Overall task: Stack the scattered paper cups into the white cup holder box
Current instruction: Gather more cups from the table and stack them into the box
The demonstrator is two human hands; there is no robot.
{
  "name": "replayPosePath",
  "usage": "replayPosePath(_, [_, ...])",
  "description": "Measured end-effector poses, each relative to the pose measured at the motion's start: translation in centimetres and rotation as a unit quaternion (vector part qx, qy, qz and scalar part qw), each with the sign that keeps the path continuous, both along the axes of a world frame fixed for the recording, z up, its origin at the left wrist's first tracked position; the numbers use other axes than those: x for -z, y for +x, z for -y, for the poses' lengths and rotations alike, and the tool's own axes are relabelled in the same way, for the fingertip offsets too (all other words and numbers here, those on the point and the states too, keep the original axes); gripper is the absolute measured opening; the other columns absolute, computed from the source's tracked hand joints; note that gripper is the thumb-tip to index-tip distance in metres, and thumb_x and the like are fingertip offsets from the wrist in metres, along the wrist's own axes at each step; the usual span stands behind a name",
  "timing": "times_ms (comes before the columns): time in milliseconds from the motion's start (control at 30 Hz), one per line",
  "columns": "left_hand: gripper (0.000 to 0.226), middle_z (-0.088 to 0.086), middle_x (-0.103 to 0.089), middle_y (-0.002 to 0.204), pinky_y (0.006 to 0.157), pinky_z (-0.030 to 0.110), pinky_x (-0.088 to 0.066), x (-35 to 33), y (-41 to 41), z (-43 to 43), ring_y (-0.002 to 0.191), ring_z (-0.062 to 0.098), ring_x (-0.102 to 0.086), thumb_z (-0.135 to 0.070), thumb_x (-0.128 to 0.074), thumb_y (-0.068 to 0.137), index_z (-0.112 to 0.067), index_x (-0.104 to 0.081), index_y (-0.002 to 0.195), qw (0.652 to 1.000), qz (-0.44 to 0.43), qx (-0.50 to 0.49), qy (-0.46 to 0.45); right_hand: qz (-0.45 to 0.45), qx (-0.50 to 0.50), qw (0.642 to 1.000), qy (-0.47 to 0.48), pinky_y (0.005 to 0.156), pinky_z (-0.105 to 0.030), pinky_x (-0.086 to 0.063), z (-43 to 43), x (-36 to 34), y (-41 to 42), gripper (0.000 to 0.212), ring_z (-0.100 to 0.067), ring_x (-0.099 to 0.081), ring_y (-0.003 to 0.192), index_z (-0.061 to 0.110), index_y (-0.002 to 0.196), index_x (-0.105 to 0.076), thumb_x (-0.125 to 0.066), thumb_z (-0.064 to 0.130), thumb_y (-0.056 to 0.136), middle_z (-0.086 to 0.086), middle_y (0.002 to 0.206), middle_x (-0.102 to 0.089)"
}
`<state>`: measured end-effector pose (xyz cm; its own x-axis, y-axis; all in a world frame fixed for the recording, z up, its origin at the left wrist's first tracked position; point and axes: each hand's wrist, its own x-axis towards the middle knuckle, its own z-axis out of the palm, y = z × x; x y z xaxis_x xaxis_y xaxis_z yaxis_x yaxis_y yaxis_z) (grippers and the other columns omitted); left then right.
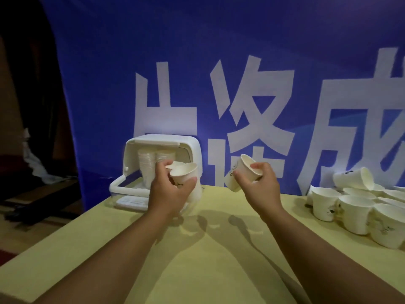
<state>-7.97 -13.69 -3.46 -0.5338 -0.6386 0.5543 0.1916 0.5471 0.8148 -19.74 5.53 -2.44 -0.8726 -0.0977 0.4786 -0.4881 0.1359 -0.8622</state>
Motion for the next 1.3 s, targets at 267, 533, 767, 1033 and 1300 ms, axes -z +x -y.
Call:
replayPosePath(267, [0.073,-0.005,-0.058,0.133,0.076,0.017,-0.051,-4.7,-2.4,6.5,0.107,0.01,-0.064,-0.032,-0.081,0.086,-0.025,-0.044,0.148,0.98,-0.17,-0.049,0.094,0.015,-0.095,0.986,-0.136,0.08,-0.027,-0.056,9.3,-2.7,-2.0,0.075,-0.013,-0.056,0.106,0.036,0.139,-0.041,-0.085,0.037,0.079,0.011,0.122,-0.05])
replayPosePath(533, [0.056,-0.016,-0.065,0.118,0.081,0.026,-0.057,-2.1,-4.8,8.4,0.104,0.006,-0.066,-0.033,-0.081,0.086,-0.029,-0.057,0.137,0.993,-0.106,-0.015,0.054,0.022,-0.13,0.965,-0.226,0.074,-0.019,-0.054,14.2,-3.9,-3.0,0.072,-0.009,-0.059,0.101,0.033,0.139,-0.046,-0.085,0.037,0.079,0.013,0.118,-0.055])
replayPosePath(767, [0.063,-0.01,-0.062,0.123,0.082,0.027,-0.053,-1.4,-5.6,9.1,0.105,0.004,-0.06,-0.038,-0.084,0.082,-0.032,-0.056,0.138,1.0,0.003,-0.003,0.012,0.0,-0.127,0.971,-0.202,0.083,-0.027,-0.059,13.8,-3.5,-3.9,0.074,-0.012,-0.06,0.106,0.033,0.142,-0.047,-0.085,0.039,0.079,0.008,0.126,-0.057])
replayPosePath(1033, [0.093,-0.017,-0.059,0.125,0.095,0.035,-0.057,0.4,-4.3,9.7,0.109,0.002,-0.061,-0.044,-0.091,0.072,-0.041,-0.042,0.151,0.988,0.132,0.042,-0.071,-0.038,-0.172,0.975,-0.133,0.082,-0.02,-0.054,14.2,-3.9,-2.9,0.079,-0.01,-0.056,0.112,0.03,0.147,-0.044,-0.084,0.039,0.08,0.013,0.127,-0.052])
replayPosePath(1300, [0.074,-0.027,-0.07,0.114,0.093,0.031,-0.058,1.3,-3.7,10.1,0.104,-0.009,-0.065,-0.045,-0.091,0.072,-0.047,-0.052,0.136,0.985,0.137,0.049,-0.096,-0.075,-0.192,0.978,0.017,0.099,-0.038,-0.055,15.7,-3.0,-2.4,0.089,-0.014,-0.054,0.121,0.03,0.153,-0.039,-0.084,0.045,0.078,0.006,0.141,-0.053])
